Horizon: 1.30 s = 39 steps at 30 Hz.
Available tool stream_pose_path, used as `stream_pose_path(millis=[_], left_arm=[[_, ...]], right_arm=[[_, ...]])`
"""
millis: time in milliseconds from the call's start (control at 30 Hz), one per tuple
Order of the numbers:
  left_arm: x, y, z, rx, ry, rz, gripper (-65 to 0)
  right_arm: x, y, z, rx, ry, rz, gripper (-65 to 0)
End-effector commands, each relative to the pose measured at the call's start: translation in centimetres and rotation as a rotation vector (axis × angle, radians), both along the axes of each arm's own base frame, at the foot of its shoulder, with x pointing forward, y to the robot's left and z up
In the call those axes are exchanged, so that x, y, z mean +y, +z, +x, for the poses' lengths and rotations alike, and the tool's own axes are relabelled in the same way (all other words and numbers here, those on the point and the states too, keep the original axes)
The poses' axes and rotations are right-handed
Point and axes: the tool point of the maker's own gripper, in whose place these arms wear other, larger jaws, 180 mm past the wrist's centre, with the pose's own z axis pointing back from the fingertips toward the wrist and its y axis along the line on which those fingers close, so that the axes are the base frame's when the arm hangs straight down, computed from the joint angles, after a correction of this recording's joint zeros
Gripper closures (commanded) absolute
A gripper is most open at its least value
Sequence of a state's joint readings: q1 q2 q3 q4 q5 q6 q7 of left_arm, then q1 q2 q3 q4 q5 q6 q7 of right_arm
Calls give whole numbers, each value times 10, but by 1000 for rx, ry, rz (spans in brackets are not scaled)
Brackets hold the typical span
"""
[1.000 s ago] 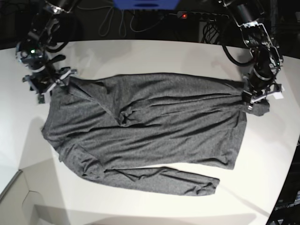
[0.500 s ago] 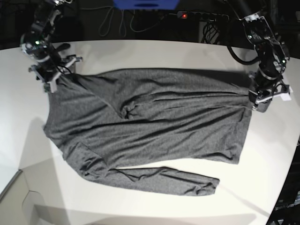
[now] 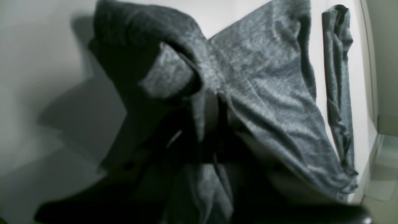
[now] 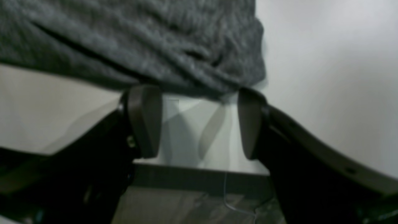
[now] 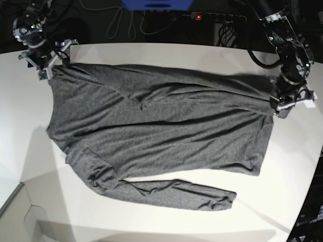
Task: Layout the t-shirt on the table in an organized manner, then fold the t-shirt properly
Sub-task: 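Drag the held edge with both grippers to straighten the shirt, then grasp the shirt's middle with both grippers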
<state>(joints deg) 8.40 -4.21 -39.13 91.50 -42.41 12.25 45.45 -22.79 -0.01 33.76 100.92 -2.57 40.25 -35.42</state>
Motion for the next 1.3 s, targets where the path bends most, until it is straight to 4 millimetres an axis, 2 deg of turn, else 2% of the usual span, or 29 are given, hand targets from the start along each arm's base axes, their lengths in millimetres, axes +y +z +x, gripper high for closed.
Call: stream_pose_path(millis=[0,233,300,367,533,600,700,867,933,1033,1100,1133,1200,1267], left_arm=[[5,9,2,-23,-2,26,0],[3,-8,-20,37,-5,19,0],[3,-11,-26,51,-5,20,-6],[2,-13,-29,60,-8,17,-50],[-8,-17,-39,108,-51,-31,-262],[-10,-16,-39,110,-61,-38,-302],[-12,-12,-42,110,-72,-31,-315],[-16,17,-38,37,-92,-6,-316],[-16,37,-35,-29,-89,-14,-316],[-5,73,-32,-153,-49,-36,-316],[2,89,-29,-219,-18,-49,-316],[6,95,-26,-247,-5,-55,-316],[13,111,-5,-309,6,-43,-316],[13,111,13,-316,5,-41,-316]], right_arm=[[-5,8,1,-30,-2,-12,-389],[-4,7,-4,-21,-1,-10,-389],[-5,15,-1,-41,5,-24,-389],[-5,23,3,-61,12,-38,-389],[-2,46,17,-129,30,-69,-389],[-2,55,21,-153,35,-83,-391],[2,66,27,-184,44,-94,-392],[2,74,39,-218,39,-97,-392],[2,76,42,-229,39,-97,-392],[1,82,52,-255,38,-101,-392],[1,86,59,-276,36,-102,-392],[2,89,64,-288,38,-101,-393],[3,96,75,-319,41,-101,-393],[4,103,86,-349,41,-98,-393]])
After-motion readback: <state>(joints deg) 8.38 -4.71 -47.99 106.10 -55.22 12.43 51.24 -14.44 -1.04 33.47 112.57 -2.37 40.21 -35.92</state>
